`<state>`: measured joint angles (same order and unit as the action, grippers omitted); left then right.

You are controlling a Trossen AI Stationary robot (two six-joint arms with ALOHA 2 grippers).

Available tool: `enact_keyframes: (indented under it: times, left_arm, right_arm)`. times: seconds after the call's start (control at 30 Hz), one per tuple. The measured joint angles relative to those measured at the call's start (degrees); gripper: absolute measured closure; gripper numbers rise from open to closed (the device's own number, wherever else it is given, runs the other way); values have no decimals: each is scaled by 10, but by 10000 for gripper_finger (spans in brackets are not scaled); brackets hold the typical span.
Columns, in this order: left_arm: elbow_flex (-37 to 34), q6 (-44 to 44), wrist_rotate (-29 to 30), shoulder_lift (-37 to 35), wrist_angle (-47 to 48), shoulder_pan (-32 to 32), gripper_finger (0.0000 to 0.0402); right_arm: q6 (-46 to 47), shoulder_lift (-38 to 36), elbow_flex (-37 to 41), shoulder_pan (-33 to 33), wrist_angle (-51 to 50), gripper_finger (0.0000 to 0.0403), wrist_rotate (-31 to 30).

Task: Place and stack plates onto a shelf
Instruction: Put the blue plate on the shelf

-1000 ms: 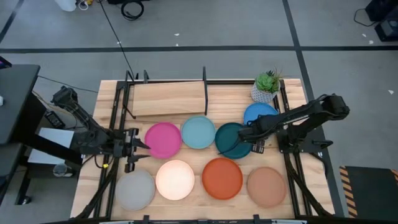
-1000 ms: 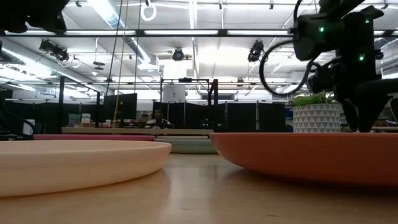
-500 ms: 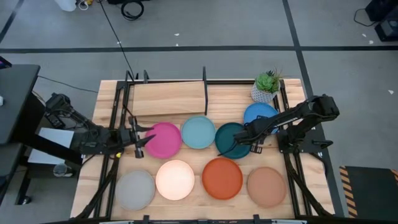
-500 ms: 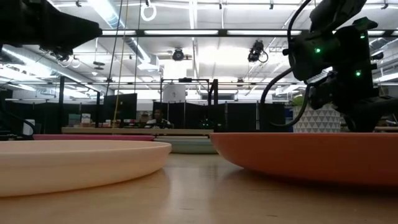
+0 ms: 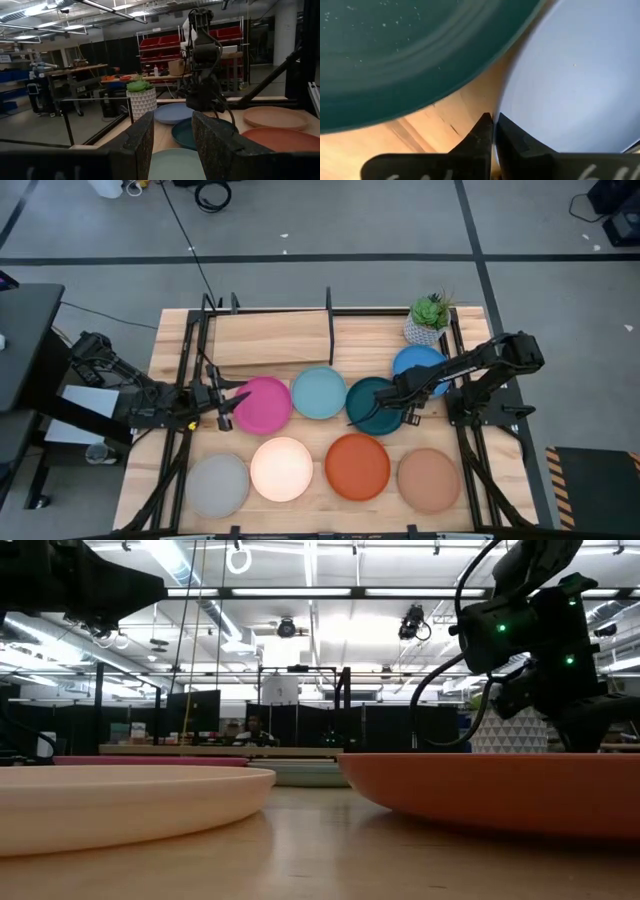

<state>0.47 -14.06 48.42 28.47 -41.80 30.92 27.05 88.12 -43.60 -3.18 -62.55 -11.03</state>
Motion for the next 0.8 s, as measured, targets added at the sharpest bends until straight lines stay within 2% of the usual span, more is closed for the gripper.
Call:
enact_keyframes:
  times: [0.23, 0.43, 0.53, 0.67, 0.8]
  left_arm:
    - [0, 0, 0, 0, 0, 0, 260]
    - [0, 0, 0, 0, 0, 0, 260]
    - [0, 0, 0, 0, 0, 0, 260]
    - [0, 0, 0, 0, 1, 0, 260]
    - [0, 3, 0, 0, 3, 0, 260]
  right_arm:
    - [23, 0, -64, -2, -61, 384, -26]
    - [34, 0, -166, -5, -132, 385, -59]
    - [21, 0, -220, -15, -134, 385, -82]
    - [-7, 0, -276, -27, -101, 385, -36]
    - [-59, 0, -301, -46, -21, 385, 66]
